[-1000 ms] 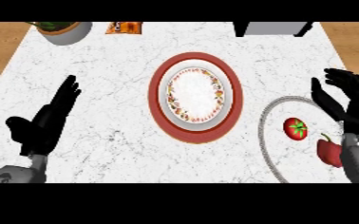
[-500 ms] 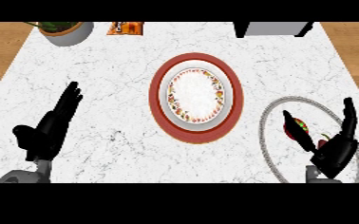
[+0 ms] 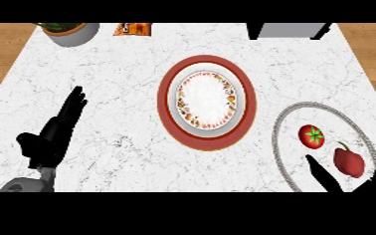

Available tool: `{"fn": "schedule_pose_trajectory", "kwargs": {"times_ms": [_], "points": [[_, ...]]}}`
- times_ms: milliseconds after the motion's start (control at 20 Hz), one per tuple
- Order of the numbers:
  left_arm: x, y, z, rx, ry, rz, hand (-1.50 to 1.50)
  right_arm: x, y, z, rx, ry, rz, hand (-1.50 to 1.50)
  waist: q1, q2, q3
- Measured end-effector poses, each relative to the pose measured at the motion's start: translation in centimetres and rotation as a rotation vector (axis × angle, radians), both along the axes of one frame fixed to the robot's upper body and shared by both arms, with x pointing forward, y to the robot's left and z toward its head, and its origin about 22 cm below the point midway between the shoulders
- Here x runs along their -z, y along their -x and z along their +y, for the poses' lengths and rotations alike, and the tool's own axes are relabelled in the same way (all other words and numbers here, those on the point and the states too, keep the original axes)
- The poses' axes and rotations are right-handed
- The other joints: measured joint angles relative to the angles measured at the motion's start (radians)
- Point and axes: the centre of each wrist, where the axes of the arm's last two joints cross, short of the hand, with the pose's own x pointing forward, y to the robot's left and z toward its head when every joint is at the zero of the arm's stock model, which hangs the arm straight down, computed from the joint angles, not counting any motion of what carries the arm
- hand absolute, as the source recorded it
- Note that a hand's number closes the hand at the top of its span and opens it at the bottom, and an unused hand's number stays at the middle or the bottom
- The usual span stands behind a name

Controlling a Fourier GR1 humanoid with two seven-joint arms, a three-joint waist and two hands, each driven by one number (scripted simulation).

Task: Pick the bell pepper from the placemat and place it in the plate

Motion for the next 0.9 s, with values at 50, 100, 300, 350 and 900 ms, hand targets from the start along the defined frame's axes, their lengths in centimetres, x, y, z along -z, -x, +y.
{"fn": "schedule_pose_trajectory", "kwargs": {"times_ms": [50, 100, 300, 350, 900], "points": [[0.3, 0.1, -0.1, -0.002, -0.001, -0.001, 0.0, 0.3, 0.8, -0.3, 0.009, -0.006, 0.049, -1.5, 0.0, 0.002, -0.001], [0.3, 0.0, -0.2, -0.002, -0.001, -0.001, 0.0, 0.5, 1.4, -0.3, 0.016, -0.016, 0.095, -1.5, 0.001, 0.003, -0.002], [0.1, -0.2, -0.4, 0.004, 0.001, 0.0, 0.0, 0.0, 2.7, -0.7, 0.043, -0.076, 0.263, -1.5, 0.008, 0.004, -0.002], [0.3, -0.3, -0.5, 0.005, 0.004, 0.002, 0.0, -0.5, 2.7, -0.7, 0.046, -0.09, 0.295, -1.5, 0.007, 0.004, -0.002], [0.5, -0.2, -0.7, 0.005, 0.005, 0.005, 0.0, -7.5, -0.5, 0.5, 0.141, -0.162, 0.578, -1.5, 0.005, -0.002, 0.004]]}}
